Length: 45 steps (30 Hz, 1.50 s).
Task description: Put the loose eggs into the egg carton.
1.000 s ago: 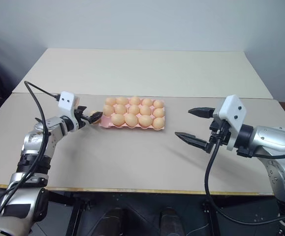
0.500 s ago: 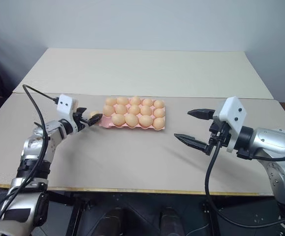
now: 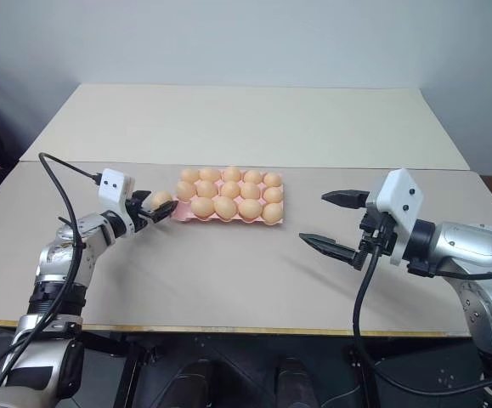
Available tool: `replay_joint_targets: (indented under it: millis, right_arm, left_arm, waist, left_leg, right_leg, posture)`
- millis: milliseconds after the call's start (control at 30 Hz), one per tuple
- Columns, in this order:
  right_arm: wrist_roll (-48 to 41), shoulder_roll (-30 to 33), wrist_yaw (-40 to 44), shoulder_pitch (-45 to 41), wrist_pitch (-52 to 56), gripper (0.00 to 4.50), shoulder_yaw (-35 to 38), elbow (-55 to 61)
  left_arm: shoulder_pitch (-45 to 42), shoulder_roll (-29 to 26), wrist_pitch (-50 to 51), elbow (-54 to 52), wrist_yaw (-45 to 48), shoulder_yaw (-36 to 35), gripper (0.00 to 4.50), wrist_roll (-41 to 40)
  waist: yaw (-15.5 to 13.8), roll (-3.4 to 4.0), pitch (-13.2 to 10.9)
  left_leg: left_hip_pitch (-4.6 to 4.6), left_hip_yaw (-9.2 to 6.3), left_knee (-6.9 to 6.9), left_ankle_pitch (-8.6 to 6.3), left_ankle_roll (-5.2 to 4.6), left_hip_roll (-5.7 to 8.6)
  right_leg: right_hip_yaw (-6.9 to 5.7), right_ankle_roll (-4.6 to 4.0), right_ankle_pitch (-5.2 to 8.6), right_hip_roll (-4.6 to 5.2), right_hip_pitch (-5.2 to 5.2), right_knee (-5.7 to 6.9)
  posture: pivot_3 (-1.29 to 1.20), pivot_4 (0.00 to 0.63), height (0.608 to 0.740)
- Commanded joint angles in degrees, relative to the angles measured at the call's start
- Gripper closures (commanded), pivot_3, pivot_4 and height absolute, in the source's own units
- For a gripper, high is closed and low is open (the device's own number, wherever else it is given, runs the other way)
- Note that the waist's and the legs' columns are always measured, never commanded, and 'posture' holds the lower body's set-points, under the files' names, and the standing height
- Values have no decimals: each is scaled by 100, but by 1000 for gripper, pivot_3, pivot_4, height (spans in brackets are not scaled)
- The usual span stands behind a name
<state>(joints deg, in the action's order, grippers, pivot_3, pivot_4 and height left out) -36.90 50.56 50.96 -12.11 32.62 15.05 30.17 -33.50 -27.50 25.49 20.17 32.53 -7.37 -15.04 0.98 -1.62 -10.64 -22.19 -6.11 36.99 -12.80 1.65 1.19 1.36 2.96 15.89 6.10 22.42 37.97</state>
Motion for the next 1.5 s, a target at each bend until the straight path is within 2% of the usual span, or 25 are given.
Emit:
replay_joint_targets:
  millis: [33, 367, 967, 1500]
  right_arm:
    - [-130, 15, -89, 49, 2, 0, 241, 241]
    - [-183, -7, -171, 49, -9, 0, 153, 285]
    - [-193, -52, -250, 65, 20, 0, 137, 346]
    - [-205, -79, -368, 36, 44, 0, 93, 402]
  left_arm:
    - [65, -33, -49, -184, -12, -180, 12, -94]
    - [62, 48, -304, -334, 117, -416, 12, -397]
    - [3, -52, -173, -10, -218, -292, 12, -132]
    - [-396, 33, -444, 782, -116, -46, 12, 240]
  waist:
    - [6, 0, 0]
    - [1, 0, 0]
    - [-1, 0, 0]
    - [-8, -1, 0]
  left_leg:
    - [0, 0, 0, 0, 0, 0]
    - [-1, 0, 0, 0, 0, 0]
    - [-1, 0, 0, 0, 0, 0]
    - [-2, 0, 0, 0, 0, 1]
  right_leg:
    - [0, 0, 0, 0, 0, 0]
    - [0, 0, 0, 0, 1, -1]
    - [0, 0, 0, 0, 1, -1]
    - [-1, 0, 0, 0, 1, 0]
  posture:
    - [0, 150, 740]
    - [0, 150, 740]
    - [0, 150, 740]
    - [0, 150, 740]
